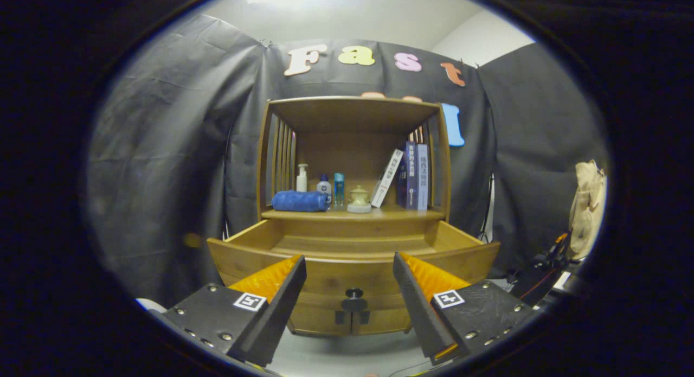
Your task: Pull open the drawer, take out the items inside it, and place them on the countertop above the cabinet.
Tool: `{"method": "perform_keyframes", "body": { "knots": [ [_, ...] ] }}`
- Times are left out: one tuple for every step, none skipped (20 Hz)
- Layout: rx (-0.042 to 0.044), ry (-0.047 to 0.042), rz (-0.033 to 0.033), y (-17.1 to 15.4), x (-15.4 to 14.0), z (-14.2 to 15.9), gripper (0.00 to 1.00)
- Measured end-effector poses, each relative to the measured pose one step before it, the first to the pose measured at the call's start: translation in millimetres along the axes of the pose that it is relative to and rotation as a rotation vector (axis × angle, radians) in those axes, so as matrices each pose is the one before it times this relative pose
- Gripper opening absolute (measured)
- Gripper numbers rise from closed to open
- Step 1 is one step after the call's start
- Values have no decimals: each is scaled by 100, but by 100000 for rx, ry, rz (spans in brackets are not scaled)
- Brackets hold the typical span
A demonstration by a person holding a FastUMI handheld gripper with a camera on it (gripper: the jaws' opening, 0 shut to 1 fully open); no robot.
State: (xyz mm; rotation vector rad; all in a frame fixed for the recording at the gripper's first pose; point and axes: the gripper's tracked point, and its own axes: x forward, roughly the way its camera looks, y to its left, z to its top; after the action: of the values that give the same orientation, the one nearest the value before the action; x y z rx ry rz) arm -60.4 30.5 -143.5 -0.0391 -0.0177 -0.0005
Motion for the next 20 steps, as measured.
{"method": "perform_keyframes", "body": {
  "knots": [
    [710,-14,-405,-395,199,-226,96],
    [949,-948,-572,-220,230,-124,96],
    [581,-216,-97,-173,393,-347,96],
    [35,881,-92,-132,397,-740,96],
    [-26,1584,-241,-295,506,-902,96],
    [105,871,220,1,594,-690,96],
    [-1135,1327,584,-28,632,-689,96],
    [-3864,983,1256,9,707,-740,96],
    [-5191,1556,-293,-595,643,-962,96],
    [-1954,1285,-1770,-795,515,-930,97],
    [2342,1559,-643,-355,488,-799,97],
    [3953,3346,230,-125,511,-810,97],
    [4975,1266,229,-95,682,-439,97],
    [2324,280,351,-110,607,-122,97],
    [169,316,-1376,-512,703,46,97],
    [285,2315,-189,-308,328,-348,97],
    [1434,-5253,177,430,-648,971,98],
    [-869,750,265,24,759,-600,98],
    [-451,-2106,802,-221,882,375,99],
    [350,166,563,-269,406,-120,99]
  ]
}}
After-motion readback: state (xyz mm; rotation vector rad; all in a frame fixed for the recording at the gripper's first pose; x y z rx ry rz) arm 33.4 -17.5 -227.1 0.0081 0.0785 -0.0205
